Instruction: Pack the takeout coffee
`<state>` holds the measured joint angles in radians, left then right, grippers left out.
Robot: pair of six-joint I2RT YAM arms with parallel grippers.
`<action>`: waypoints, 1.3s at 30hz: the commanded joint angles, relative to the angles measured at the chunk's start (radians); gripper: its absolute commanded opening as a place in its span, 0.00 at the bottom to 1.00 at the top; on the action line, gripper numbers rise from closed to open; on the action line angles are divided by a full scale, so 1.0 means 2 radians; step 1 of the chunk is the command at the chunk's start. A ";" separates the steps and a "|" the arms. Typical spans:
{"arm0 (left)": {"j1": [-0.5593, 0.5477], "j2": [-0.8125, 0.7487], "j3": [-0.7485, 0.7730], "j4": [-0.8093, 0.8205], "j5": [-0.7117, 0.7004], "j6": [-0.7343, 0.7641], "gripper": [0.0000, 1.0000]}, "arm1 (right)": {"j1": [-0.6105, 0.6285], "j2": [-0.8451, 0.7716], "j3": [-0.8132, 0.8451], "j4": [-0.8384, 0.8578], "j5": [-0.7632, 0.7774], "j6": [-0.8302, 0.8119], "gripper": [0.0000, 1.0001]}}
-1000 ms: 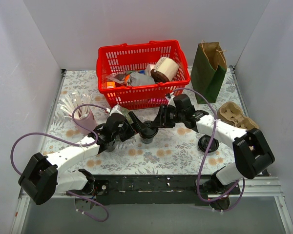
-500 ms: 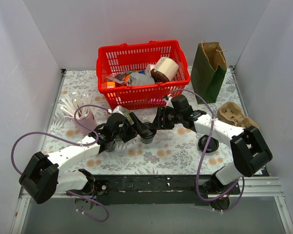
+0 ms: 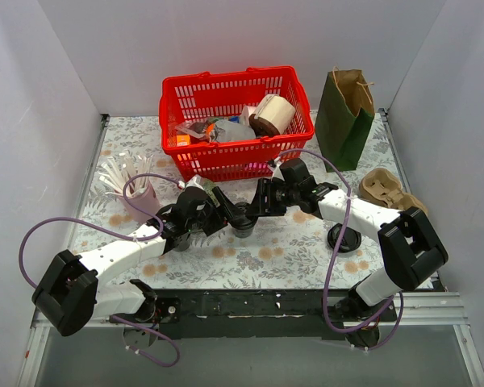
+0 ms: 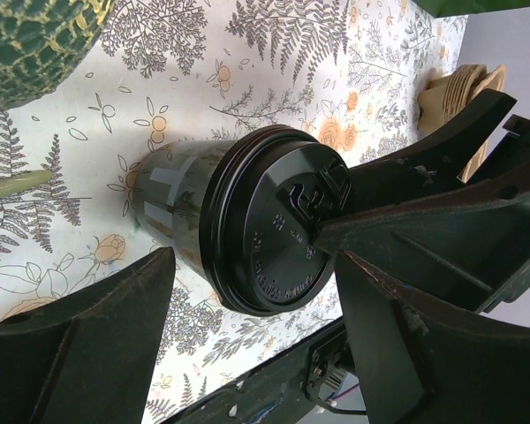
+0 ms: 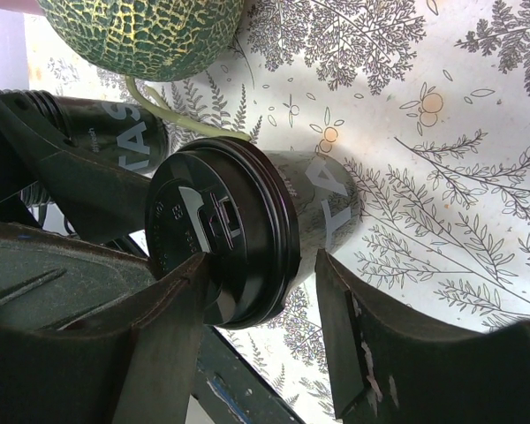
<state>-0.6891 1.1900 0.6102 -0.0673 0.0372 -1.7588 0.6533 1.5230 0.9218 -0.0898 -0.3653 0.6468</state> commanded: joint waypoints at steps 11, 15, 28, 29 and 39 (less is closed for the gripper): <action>0.003 0.004 -0.016 -0.014 -0.007 -0.003 0.69 | 0.004 -0.014 -0.041 0.024 0.028 0.003 0.59; 0.003 0.002 -0.025 -0.016 -0.011 -0.008 0.64 | 0.004 -0.017 -0.055 0.040 0.029 -0.008 0.58; 0.003 0.020 -0.035 0.005 -0.002 -0.014 0.43 | 0.004 -0.014 -0.090 0.076 0.046 -0.020 0.49; 0.003 0.021 -0.037 0.008 -0.002 -0.016 0.42 | 0.004 -0.018 -0.096 0.087 0.048 -0.022 0.48; 0.003 0.037 -0.048 0.031 0.017 -0.020 0.10 | 0.004 -0.029 -0.130 0.114 0.061 -0.030 0.44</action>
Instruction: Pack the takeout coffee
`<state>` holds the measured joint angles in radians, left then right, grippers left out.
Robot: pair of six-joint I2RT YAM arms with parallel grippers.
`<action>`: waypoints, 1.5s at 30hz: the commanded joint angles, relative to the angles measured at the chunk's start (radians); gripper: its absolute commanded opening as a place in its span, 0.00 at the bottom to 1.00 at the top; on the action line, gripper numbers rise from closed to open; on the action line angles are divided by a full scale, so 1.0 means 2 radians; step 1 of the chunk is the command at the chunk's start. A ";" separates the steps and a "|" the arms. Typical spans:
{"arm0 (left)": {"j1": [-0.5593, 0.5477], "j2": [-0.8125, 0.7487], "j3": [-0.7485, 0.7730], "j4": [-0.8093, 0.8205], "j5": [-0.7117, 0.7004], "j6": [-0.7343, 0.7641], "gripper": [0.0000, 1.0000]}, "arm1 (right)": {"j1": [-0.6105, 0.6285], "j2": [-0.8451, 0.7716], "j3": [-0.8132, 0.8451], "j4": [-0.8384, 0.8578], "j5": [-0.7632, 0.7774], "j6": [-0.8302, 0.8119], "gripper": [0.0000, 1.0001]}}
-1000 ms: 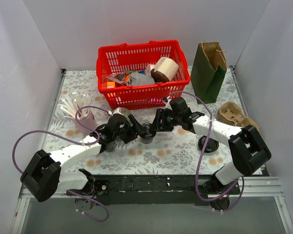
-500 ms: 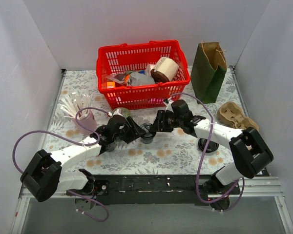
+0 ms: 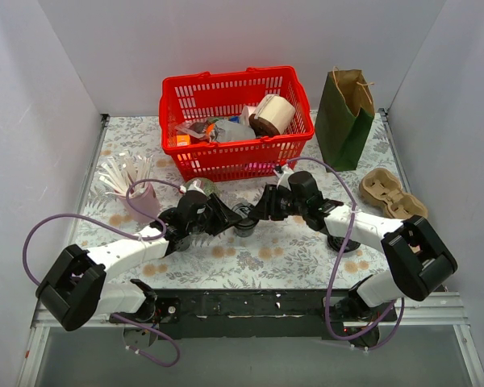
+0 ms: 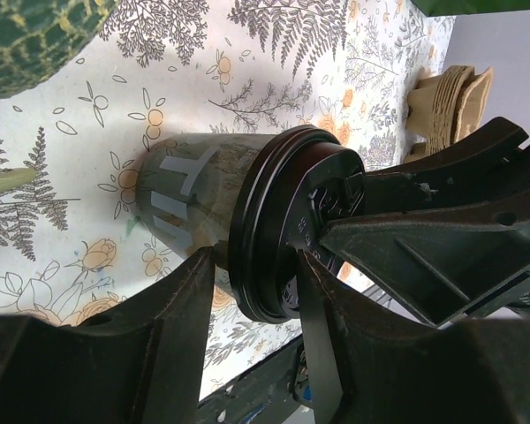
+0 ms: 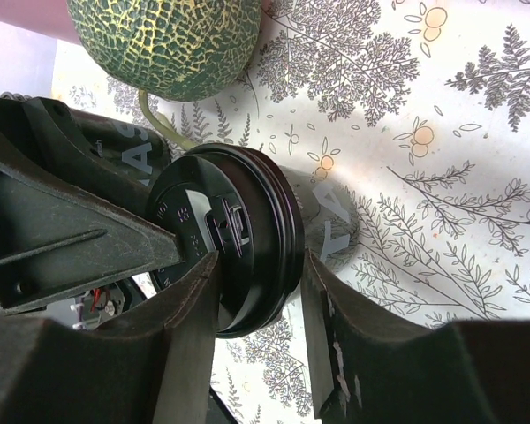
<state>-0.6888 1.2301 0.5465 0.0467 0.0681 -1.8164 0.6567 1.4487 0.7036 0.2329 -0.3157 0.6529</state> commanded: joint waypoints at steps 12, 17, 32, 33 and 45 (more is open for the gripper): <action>0.003 0.010 0.024 -0.058 0.017 0.041 0.29 | 0.002 -0.017 0.058 -0.177 0.067 -0.030 0.60; 0.003 0.009 0.048 -0.076 0.013 0.059 0.50 | 0.002 -0.026 0.067 -0.168 0.065 -0.003 0.66; 0.003 -0.018 0.054 -0.071 0.005 0.034 0.70 | 0.001 -0.049 0.066 -0.104 0.080 0.028 0.75; 0.003 -0.017 0.054 -0.069 0.002 0.032 0.70 | 0.001 -0.048 0.069 -0.104 0.082 0.029 0.75; 0.003 0.019 0.053 -0.044 -0.002 0.004 0.49 | -0.002 -0.005 0.079 -0.088 0.065 0.019 0.63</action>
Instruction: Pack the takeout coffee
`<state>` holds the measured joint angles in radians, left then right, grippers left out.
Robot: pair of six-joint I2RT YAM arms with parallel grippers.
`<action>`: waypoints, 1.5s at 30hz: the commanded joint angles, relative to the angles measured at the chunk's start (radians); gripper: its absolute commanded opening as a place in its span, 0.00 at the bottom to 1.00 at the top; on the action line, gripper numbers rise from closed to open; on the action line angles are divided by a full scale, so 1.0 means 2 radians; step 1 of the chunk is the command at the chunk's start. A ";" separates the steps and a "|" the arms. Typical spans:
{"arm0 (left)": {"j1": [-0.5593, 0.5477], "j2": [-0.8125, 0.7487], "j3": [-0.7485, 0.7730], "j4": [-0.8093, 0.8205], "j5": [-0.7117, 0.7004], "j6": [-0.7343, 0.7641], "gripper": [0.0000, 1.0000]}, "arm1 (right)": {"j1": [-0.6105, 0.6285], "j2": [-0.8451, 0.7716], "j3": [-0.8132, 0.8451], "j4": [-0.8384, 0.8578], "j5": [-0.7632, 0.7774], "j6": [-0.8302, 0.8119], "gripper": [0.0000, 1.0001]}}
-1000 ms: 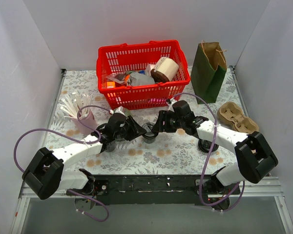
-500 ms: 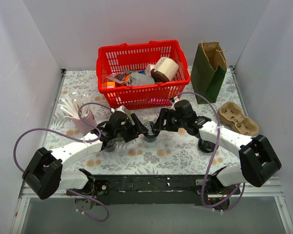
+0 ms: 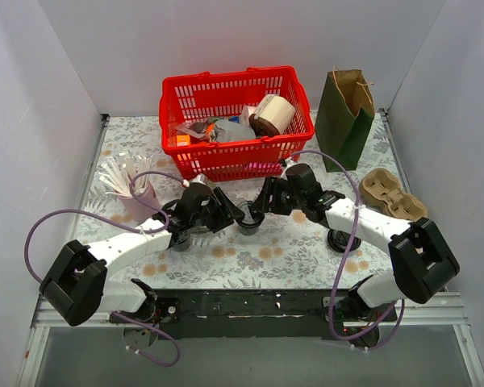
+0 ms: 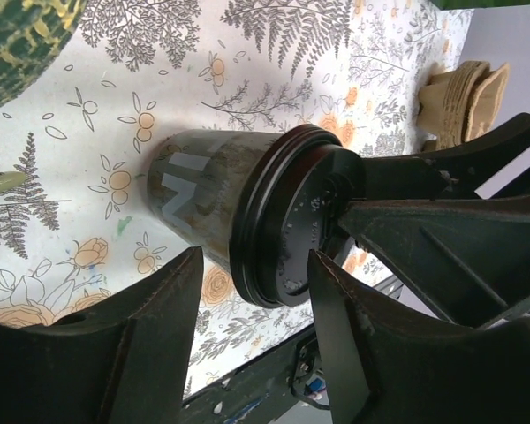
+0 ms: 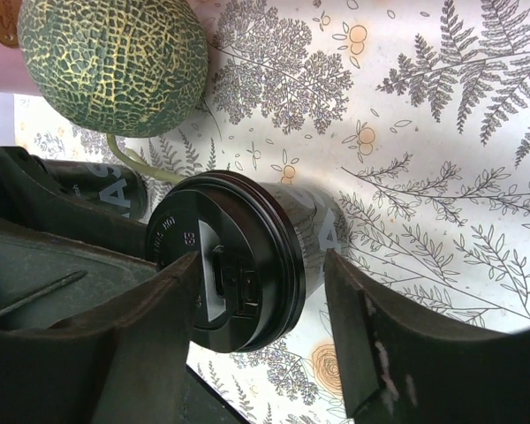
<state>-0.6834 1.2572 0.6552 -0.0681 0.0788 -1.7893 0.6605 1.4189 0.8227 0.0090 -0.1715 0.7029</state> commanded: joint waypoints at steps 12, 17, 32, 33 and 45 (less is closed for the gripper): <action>0.000 0.018 -0.011 0.045 0.000 -0.023 0.19 | -0.006 0.012 0.001 0.014 -0.019 -0.013 0.52; 0.000 0.024 -0.010 0.039 -0.002 -0.022 0.06 | -0.009 0.012 -0.002 0.002 -0.020 -0.015 0.52; 0.000 0.042 -0.022 -0.027 -0.014 -0.012 0.32 | -0.029 0.029 -0.012 -0.034 -0.024 -0.026 0.52; 0.000 0.046 -0.019 -0.033 -0.015 -0.011 0.32 | -0.029 0.029 -0.013 -0.034 -0.020 -0.027 0.52; -0.001 0.066 -0.010 -0.085 -0.030 -0.007 0.35 | -0.030 0.034 -0.034 -0.050 0.025 -0.029 0.52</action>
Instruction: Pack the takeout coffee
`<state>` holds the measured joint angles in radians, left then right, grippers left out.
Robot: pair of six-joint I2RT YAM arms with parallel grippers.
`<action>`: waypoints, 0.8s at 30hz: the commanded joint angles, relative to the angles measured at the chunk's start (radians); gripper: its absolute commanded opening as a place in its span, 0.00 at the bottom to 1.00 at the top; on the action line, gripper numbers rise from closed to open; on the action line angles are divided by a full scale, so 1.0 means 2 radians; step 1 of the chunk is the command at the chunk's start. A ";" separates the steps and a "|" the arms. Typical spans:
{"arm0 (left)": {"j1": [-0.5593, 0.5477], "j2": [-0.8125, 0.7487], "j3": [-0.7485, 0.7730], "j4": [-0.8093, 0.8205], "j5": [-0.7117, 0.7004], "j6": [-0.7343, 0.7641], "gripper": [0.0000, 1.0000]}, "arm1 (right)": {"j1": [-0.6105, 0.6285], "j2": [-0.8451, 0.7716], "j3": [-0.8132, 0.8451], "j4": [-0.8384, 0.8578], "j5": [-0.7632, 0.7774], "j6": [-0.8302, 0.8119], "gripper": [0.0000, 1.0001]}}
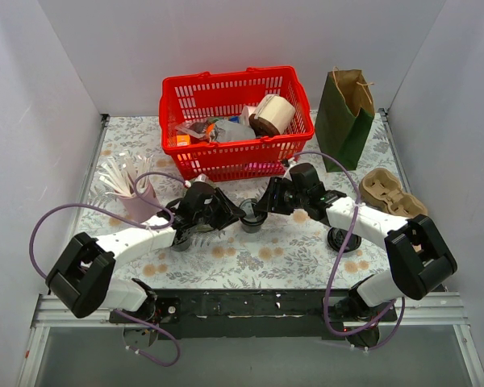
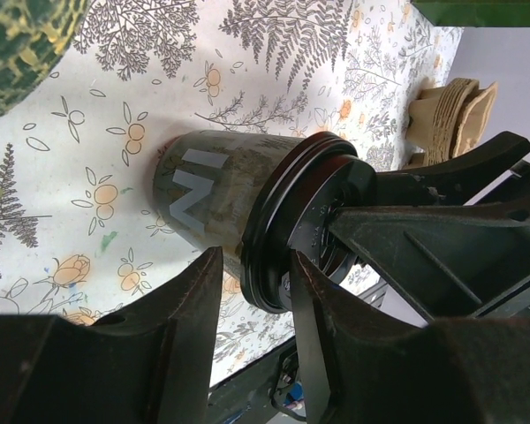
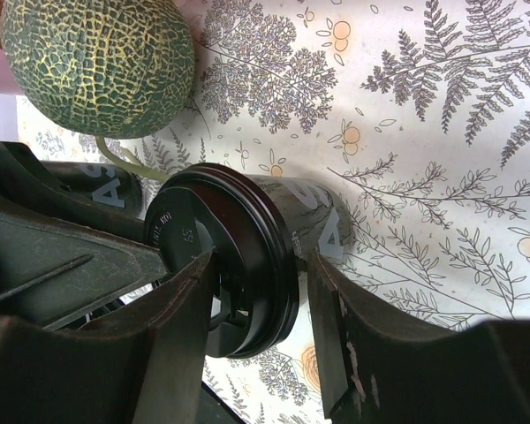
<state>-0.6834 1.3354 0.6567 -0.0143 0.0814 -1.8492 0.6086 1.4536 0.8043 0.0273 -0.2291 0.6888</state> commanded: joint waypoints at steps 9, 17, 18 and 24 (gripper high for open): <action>-0.009 0.046 0.023 -0.152 -0.051 0.034 0.42 | -0.004 0.026 -0.023 -0.067 0.059 -0.023 0.52; -0.017 0.016 0.062 -0.129 -0.044 0.059 0.56 | -0.004 -0.004 0.013 -0.075 0.051 -0.029 0.57; -0.017 0.017 0.069 -0.128 -0.042 0.061 0.57 | -0.004 -0.004 0.019 -0.077 0.051 -0.028 0.59; -0.017 0.017 0.104 -0.127 -0.041 0.074 0.72 | -0.004 0.002 0.071 -0.090 0.049 -0.022 0.66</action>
<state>-0.7120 1.3808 0.8131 -0.2329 0.0174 -1.7454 0.6037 1.4487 0.8700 -0.0845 -0.1673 0.6689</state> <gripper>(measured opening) 0.668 0.647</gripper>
